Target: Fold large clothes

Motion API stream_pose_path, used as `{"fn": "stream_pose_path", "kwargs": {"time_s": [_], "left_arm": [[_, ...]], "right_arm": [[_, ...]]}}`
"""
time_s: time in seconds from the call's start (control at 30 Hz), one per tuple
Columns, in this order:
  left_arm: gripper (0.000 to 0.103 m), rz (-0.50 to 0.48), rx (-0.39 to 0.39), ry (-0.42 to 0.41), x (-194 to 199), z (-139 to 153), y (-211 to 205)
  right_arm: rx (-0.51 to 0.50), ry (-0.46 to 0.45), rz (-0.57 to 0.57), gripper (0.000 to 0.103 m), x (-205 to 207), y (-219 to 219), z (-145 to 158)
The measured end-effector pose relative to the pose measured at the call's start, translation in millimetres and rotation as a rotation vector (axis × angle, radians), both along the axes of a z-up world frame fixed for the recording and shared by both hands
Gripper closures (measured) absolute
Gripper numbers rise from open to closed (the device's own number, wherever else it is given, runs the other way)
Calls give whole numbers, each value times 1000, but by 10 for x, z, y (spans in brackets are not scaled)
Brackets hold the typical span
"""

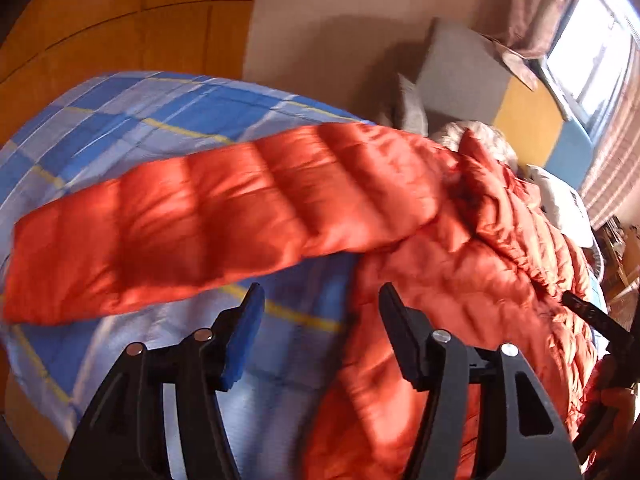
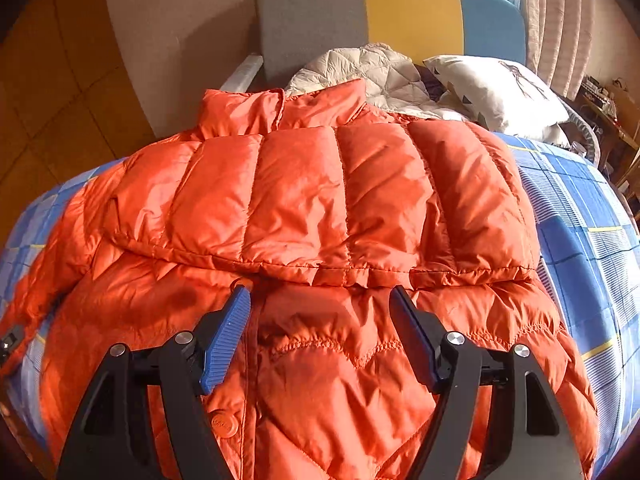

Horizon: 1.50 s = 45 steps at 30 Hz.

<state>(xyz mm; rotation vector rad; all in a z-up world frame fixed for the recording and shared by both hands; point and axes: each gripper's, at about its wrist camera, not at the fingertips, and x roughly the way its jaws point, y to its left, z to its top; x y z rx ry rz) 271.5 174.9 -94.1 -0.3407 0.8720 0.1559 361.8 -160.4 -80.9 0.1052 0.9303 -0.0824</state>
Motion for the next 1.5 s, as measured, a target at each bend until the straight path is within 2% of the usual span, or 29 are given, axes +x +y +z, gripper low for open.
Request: {"fn": "stream_pose_path", "kwargs": {"time_s": [0.27, 0.5, 0.7, 0.8, 0.83, 0.97, 1.1, 1.2, 1.33, 1.5], "left_arm": [[39, 299, 27, 74, -654, -138, 1036], [40, 518, -63, 97, -1024, -303, 1621], [40, 640, -131, 79, -1125, -369, 1956], [41, 663, -168, 78, -1070, -417, 2099], [45, 670, -174, 79, -1043, -434, 2130], [67, 649, -170, 87, -890, -461, 2166], [99, 605, -128, 72, -737, -405, 2103], [101, 545, -80, 20, -623, -235, 1989], [101, 419, -22, -71, -402, 129, 1718], [101, 230, -6, -170, -58, 580, 1192]], "right_arm": [[-37, -33, -22, 31, -144, 27, 120], [-46, -1, -10, 31, -209, 72, -11], [-56, 7, -8, 31, -231, 78, -62], [-57, 11, -22, 31, -228, 45, -76], [-60, 13, -25, 31, -222, 32, -82], [-69, 22, -39, 31, -193, -42, -97], [-67, 32, -59, 31, -177, -130, -114], [-70, 33, -64, 31, -172, -177, -112], [-72, 37, -64, 31, -153, -216, -110], [-54, 32, -70, 31, -139, -253, -85]]}}
